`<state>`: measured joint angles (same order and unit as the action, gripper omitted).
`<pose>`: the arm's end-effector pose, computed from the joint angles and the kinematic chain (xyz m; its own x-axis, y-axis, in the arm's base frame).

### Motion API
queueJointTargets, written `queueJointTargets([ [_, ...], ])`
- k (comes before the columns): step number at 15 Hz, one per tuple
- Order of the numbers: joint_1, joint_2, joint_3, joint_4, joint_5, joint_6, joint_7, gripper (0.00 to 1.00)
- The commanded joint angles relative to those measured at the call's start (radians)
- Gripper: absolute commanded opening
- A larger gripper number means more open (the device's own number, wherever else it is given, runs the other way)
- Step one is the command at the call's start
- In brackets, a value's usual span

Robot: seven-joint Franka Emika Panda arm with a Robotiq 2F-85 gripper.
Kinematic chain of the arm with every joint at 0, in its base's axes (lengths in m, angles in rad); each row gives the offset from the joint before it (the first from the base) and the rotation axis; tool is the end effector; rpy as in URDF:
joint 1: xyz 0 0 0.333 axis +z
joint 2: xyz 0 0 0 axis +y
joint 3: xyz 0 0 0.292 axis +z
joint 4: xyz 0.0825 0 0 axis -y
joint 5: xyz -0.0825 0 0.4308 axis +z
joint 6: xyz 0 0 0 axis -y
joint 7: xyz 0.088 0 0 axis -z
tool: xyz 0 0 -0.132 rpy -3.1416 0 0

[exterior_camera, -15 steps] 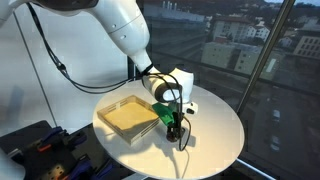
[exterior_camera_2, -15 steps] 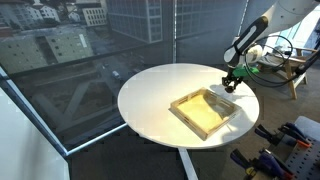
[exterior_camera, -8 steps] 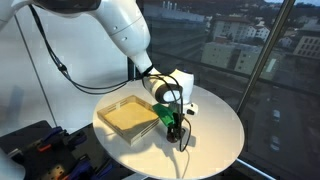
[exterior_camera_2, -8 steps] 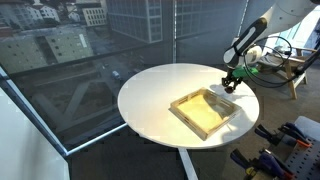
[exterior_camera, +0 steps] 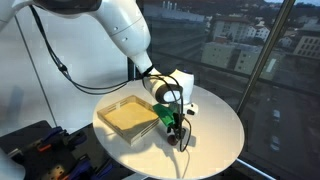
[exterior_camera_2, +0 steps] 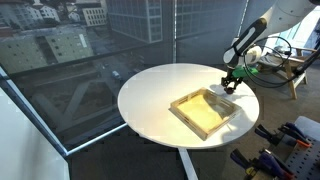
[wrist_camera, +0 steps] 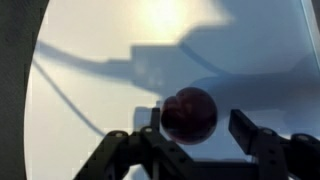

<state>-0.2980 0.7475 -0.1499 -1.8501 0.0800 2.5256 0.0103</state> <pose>0.5685 -0.2790 0.0322 0.8805 -0.4703 -0.0601 -0.4671 -0.8822 0.0603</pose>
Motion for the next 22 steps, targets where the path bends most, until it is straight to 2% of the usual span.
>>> queueJointTargets([
  [1,-0.015,0.011,0.008,0.03,0.014,-0.016,-0.021,1.0],
  [14,-0.002,-0.021,-0.017,0.029,-0.006,-0.033,-0.012,1.0],
  [22,0.01,-0.091,-0.037,-0.011,-0.021,-0.053,-0.01,1.0],
])
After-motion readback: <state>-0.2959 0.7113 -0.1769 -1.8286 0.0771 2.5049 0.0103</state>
